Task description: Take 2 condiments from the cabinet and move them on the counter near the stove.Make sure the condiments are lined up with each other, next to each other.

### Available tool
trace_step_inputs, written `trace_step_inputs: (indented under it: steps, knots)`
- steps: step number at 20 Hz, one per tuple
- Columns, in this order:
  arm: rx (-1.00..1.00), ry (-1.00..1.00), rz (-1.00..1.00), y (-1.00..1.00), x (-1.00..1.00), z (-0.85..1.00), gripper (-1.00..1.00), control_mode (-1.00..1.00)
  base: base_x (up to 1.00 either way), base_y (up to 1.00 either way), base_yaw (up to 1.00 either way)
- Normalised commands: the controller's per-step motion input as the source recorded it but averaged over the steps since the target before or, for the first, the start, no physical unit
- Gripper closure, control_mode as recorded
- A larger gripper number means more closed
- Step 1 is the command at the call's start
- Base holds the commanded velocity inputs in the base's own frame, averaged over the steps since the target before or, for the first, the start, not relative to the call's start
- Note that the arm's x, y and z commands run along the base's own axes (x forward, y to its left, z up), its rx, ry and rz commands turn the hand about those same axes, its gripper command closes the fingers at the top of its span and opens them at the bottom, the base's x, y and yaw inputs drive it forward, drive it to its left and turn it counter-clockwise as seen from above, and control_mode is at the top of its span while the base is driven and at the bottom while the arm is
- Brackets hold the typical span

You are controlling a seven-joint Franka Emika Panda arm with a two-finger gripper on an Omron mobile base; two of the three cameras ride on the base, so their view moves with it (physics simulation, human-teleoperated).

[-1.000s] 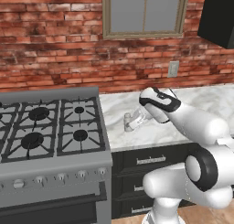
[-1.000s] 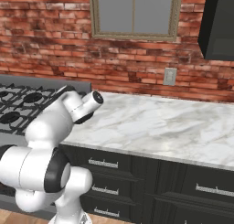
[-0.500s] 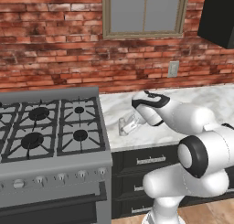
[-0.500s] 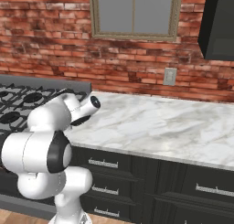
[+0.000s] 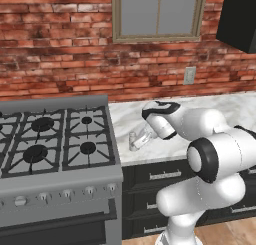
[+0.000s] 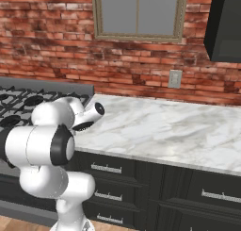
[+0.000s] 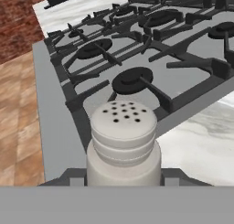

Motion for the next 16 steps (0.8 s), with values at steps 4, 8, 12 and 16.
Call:
trace_step_inputs:
  steps: [4,8,12,16]
  knots:
    - [0.0,-0.04,0.0,0.0,0.05,-0.11,1.0,-1.0,0.0,0.0,0.0]
    - [0.0,-0.09,0.0,0.0,0.1,-0.12,1.0,-1.0,0.0,0.0,0.0]
    - [0.0,-0.03,0.0,0.0,0.12,-0.11,1.0,-1.0,0.0,0.0,0.0]
    - [0.0,0.0,0.0,0.0,0.16,-0.12,1.0,-1.0,0.0,0.0,0.0]
